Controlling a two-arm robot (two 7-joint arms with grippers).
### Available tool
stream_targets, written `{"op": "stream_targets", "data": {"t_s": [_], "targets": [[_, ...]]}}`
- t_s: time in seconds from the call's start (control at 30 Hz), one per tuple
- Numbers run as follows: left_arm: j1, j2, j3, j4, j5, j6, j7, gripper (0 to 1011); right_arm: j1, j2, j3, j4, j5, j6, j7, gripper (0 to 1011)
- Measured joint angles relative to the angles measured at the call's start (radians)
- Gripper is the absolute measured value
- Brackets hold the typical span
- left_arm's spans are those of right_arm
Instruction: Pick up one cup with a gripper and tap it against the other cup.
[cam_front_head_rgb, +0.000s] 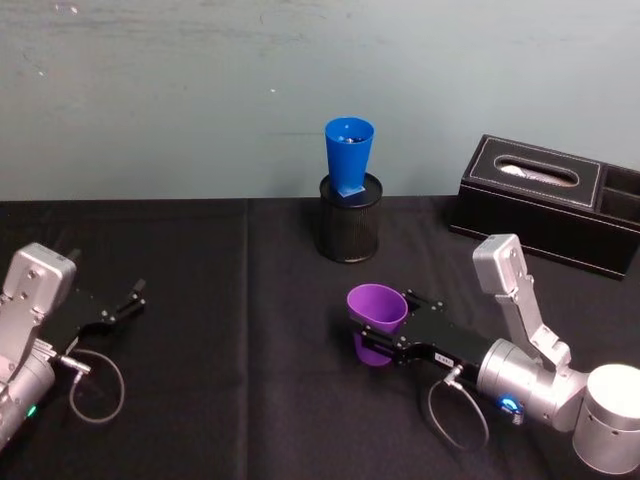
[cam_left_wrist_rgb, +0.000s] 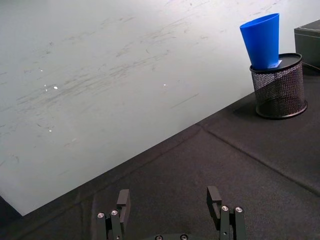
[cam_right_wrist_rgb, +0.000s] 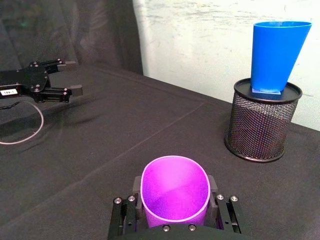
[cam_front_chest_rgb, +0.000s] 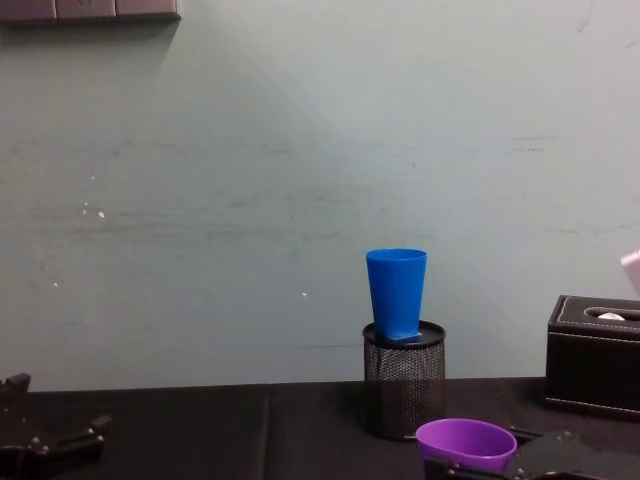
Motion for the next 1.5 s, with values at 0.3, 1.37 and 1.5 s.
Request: {"op": "stream_targets", "data": {"t_s": [0.3,1.37,1.5], "targets": [[0.0,0.0,0.0,0.0,0.0,0.0,0.0,1000,0.0,-0.001,-0.001,0.003,-0.003,-0.002,0.001,716],[0.0,0.0,0.0,0.0,0.0,0.0,0.0,1000,-0.012,0.004,0.005,-0.024,-0.015,-0.024,-0.013,1002],[0.0,0.0,0.0,0.0,0.0,0.0,0.0,1000,-0.03,0.007,0.016,-0.055,-0.046,-0.087,-0.034,1002]]}}
